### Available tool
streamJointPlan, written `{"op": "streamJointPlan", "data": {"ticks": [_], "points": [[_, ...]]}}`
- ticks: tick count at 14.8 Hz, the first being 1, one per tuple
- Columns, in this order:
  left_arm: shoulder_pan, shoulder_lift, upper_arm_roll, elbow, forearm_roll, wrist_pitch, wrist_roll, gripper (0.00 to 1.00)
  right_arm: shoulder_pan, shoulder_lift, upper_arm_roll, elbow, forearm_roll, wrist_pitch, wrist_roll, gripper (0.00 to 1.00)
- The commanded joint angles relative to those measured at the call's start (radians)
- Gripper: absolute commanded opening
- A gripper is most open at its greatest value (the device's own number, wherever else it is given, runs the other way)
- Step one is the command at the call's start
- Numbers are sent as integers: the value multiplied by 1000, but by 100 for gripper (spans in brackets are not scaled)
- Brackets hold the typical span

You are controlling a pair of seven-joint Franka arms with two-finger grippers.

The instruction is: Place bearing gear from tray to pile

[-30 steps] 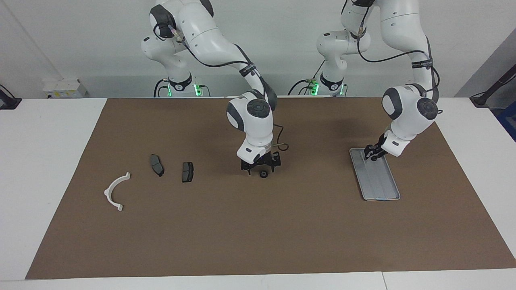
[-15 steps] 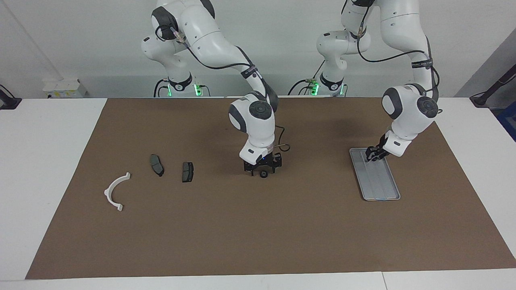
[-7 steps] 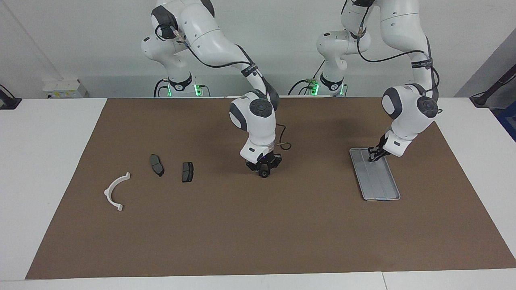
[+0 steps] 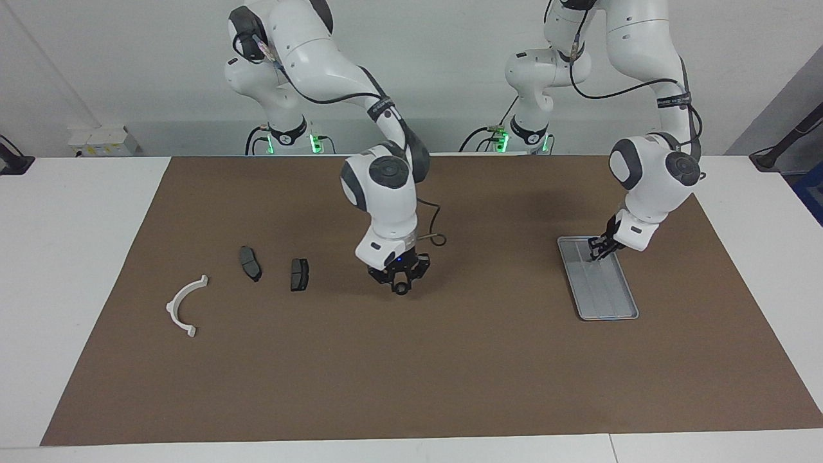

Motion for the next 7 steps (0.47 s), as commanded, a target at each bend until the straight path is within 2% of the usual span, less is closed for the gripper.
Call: {"op": "streamJointPlan", "data": {"ticks": [1,5,7], "points": [[-89,6,3,55,7,-47,-150,12,-161,-56,20,34,11,-99,-230,0],[-225,30,3,118,6,-47,-396,12,-403,-73,22,32,14,-128,-617,0],[-315,53,7,179,4,-80,-512,12,-477,-73,20,11,14,-120,-727,0]]}}
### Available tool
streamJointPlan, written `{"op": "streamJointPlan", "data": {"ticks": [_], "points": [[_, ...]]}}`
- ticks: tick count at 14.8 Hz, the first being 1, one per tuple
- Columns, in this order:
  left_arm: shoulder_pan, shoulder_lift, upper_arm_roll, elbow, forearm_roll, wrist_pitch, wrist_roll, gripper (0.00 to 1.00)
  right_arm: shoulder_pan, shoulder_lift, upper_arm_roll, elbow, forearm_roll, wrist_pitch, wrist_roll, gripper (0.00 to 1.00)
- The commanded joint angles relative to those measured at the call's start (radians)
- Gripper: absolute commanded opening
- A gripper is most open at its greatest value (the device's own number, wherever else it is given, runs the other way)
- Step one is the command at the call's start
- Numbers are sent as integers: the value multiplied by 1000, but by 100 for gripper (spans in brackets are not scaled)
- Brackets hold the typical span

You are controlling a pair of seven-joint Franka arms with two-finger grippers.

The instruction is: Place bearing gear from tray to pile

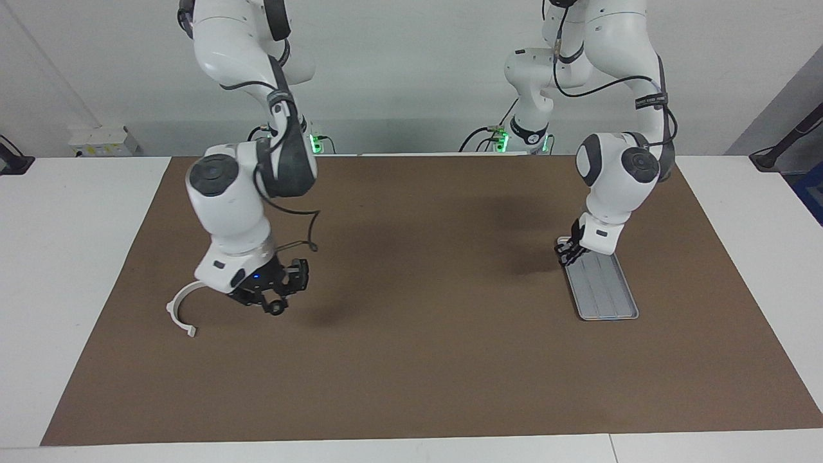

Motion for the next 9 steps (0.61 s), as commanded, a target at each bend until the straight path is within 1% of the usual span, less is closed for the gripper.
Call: {"op": "streamJointPlan", "data": {"ticks": [1,3,5,7,9], "points": [[-112,63,17,130,3,-83,-145,12,-85,-2,20,-46,9,8,-118,0],[-178,121,17,238,3,-139,-256,12,-112,-16,20,-115,11,57,-135,0],[-254,178,19,328,1,-175,-366,12,-112,-28,20,-175,11,121,-133,0],[-314,230,19,390,0,-179,-449,12,-112,-28,20,-200,11,145,-132,0],[-356,296,17,479,-7,-192,-505,12,-111,-25,20,-230,11,178,-130,0]]}}
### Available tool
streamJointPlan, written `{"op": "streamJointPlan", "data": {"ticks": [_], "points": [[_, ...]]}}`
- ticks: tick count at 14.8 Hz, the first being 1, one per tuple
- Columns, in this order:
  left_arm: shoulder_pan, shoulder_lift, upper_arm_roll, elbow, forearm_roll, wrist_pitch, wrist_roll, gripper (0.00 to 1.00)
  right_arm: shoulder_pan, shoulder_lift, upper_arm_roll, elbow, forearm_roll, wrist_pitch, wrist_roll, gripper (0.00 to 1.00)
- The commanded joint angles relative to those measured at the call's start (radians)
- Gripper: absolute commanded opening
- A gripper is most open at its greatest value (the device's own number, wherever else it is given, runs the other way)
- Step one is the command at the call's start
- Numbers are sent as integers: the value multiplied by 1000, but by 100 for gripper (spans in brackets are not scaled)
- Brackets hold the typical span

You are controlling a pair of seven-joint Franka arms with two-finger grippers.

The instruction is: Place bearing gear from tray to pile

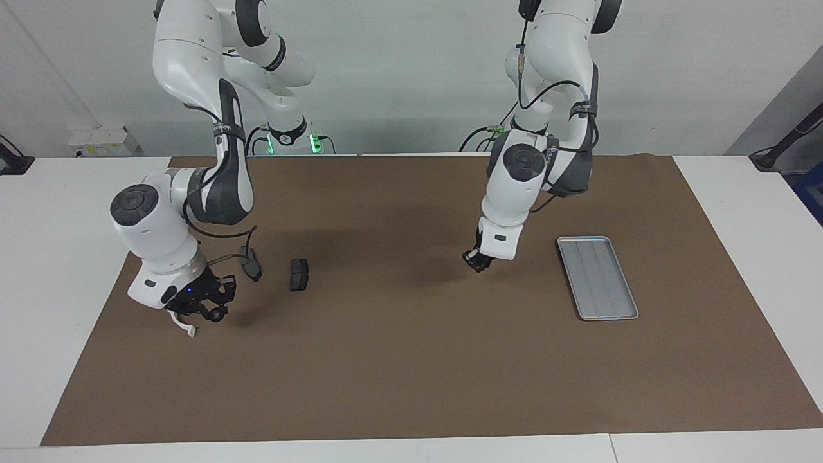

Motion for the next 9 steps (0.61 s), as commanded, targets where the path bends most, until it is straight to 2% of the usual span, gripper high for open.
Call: {"op": "streamJointPlan", "data": {"ticks": [1,4,6,8,9], "points": [[-59,113,19,160,-9,-57,-67,12,-8,-31,9,-84,10,62,-8,0],[-151,118,20,156,-22,-48,-130,12,-11,-29,9,-133,10,121,-8,0],[-163,119,19,154,-23,-46,-143,12,-11,-28,9,-138,12,121,-6,0],[-198,145,19,155,-26,-43,-173,12,-13,-25,9,-148,13,121,-3,0],[-214,182,20,169,-23,-46,-201,12,-13,-23,10,-151,13,122,-1,0]]}}
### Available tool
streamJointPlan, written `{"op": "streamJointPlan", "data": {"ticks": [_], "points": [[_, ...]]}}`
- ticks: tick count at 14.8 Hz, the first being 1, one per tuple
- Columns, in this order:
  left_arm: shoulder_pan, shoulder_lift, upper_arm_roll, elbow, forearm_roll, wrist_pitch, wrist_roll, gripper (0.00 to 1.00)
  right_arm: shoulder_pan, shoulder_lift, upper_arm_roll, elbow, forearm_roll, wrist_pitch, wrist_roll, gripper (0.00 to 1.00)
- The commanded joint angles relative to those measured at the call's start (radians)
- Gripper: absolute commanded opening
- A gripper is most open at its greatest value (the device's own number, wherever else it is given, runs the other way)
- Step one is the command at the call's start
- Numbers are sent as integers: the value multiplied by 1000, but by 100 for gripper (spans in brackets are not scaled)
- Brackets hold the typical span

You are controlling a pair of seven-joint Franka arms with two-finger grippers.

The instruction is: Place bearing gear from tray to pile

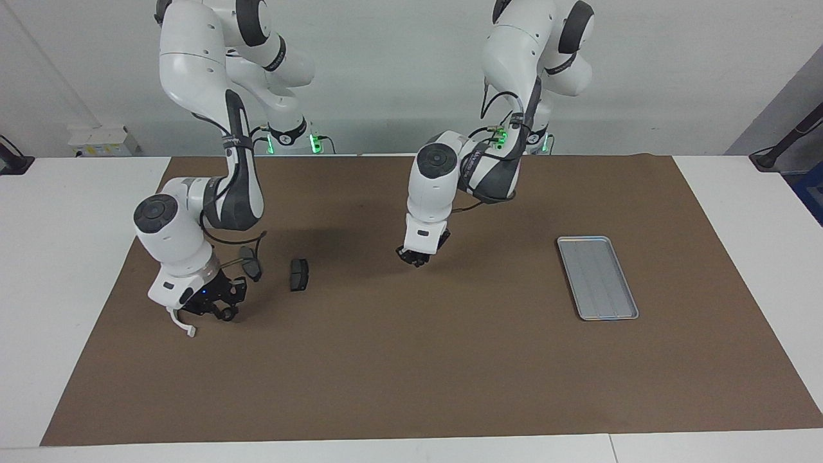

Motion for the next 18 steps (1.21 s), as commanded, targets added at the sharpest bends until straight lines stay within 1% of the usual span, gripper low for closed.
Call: {"op": "streamJointPlan", "data": {"ticks": [1,4,8,9,10,11,12,14,15,18], "points": [[-37,74,19,53,-17,-31,-52,12,-14,-20,9,-42,24,24,-1,0],[-39,83,20,53,-19,45,-85,12,-14,-13,9,-52,36,27,-3,0],[-48,91,19,44,-17,88,-95,12,-11,-13,9,-64,36,46,-1,0],[-49,97,19,44,-19,91,-95,12,-11,-13,9,-64,36,46,0,2],[-50,100,19,44,-17,91,-98,12,-11,-13,9,-64,36,46,2,33],[-51,102,20,39,-13,93,-98,12,-9,-13,9,-64,36,46,2,59],[-51,100,20,32,-11,93,-98,12,-9,-13,9,-62,38,46,2,67],[-51,102,20,30,-11,96,-98,12,-9,-13,9,-62,38,46,3,71],[-51,100,20,28,-9,96,-98,12,-9,-13,9,-61,38,46,11,76],[-51,100,20,13,-9,110,-98,13,2,-16,9,-49,38,40,34,77]]}}
